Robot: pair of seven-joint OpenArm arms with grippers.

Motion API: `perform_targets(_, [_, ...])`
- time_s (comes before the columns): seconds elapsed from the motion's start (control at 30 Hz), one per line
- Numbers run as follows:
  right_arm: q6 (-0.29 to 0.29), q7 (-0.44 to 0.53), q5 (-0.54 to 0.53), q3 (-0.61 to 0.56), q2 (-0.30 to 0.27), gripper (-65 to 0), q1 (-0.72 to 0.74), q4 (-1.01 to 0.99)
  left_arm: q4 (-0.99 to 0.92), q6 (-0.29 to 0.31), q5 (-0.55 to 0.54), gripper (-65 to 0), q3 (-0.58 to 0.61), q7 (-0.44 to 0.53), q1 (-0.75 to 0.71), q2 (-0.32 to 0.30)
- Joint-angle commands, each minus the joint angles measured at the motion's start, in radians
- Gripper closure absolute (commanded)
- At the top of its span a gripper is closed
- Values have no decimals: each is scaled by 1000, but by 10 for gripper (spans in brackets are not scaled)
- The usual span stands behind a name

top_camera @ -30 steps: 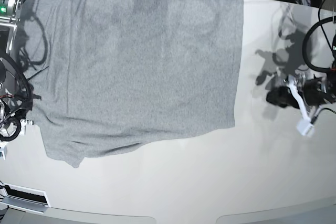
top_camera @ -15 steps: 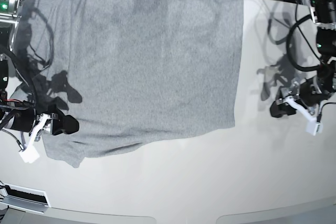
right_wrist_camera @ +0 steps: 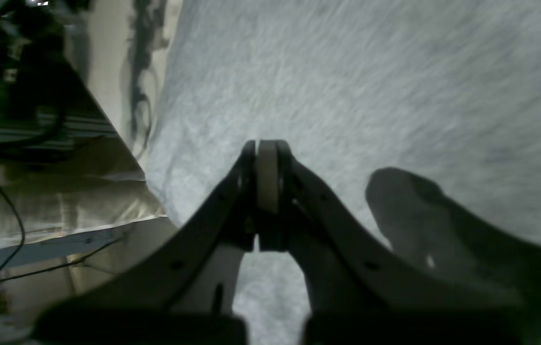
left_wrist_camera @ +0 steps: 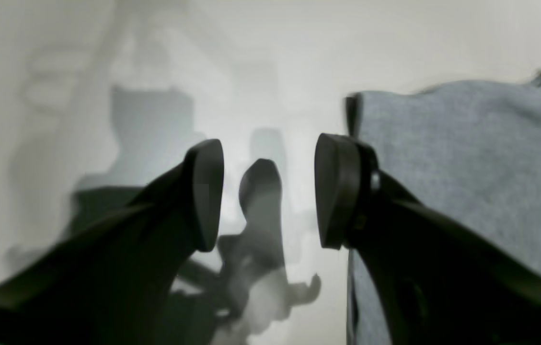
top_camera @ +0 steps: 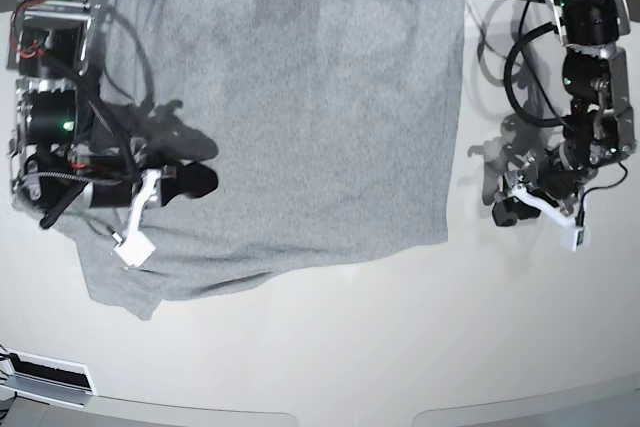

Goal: Layout the t-shirt on the table in an organized manner, then fold the t-shirt properly
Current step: 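Move the left gripper over the shirt's middle and grasp the fabric, then drag the grasped fabric with the left gripper toward the right gripper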

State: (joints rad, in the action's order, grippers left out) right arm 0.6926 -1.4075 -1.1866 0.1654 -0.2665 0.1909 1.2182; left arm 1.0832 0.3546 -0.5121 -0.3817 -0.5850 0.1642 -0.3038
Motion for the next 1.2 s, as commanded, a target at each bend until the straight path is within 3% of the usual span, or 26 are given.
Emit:
perform_targets(0.0, [6,11,-30,3,-10,0,15,18,-27,23,-15,-317,-5,41,37,-14])
perform_targets(0.2, [6,11,-30,3,-11,0,-24,18,-310,172,-15,-317,-5,146,167,-11])
perform_targets(0.37, [6,11,-30,3,-11,0,-33,18,-421,164,50,-317,-4,244,240,10])
perform_targets(0.63, [6,11,-44,3,-11,0,-33,18,-438,157,121,-317,16,294,231,111])
perform_targets(0.8, [6,11,-44,3,-11,0,-33,18,-438,93,164,-317,106,335,198,142])
perform_targets(0.9, [6,11,-44,3,-11,0,-33,18,-438,121,164,-317,172,334,190,143])
perform_targets(1.03, [6,11,-44,3,-11,0,-33,18,-436,234,164,-316,272,323,202,143])
perform_targets(1.1, [6,11,-44,3,-11,0,-32,18,-424,232,165,-292,309,324,208,143])
perform_targets(1.17, [6,11,-44,3,-11,0,-32,18,-391,190,164,-177,315,324,212,144])
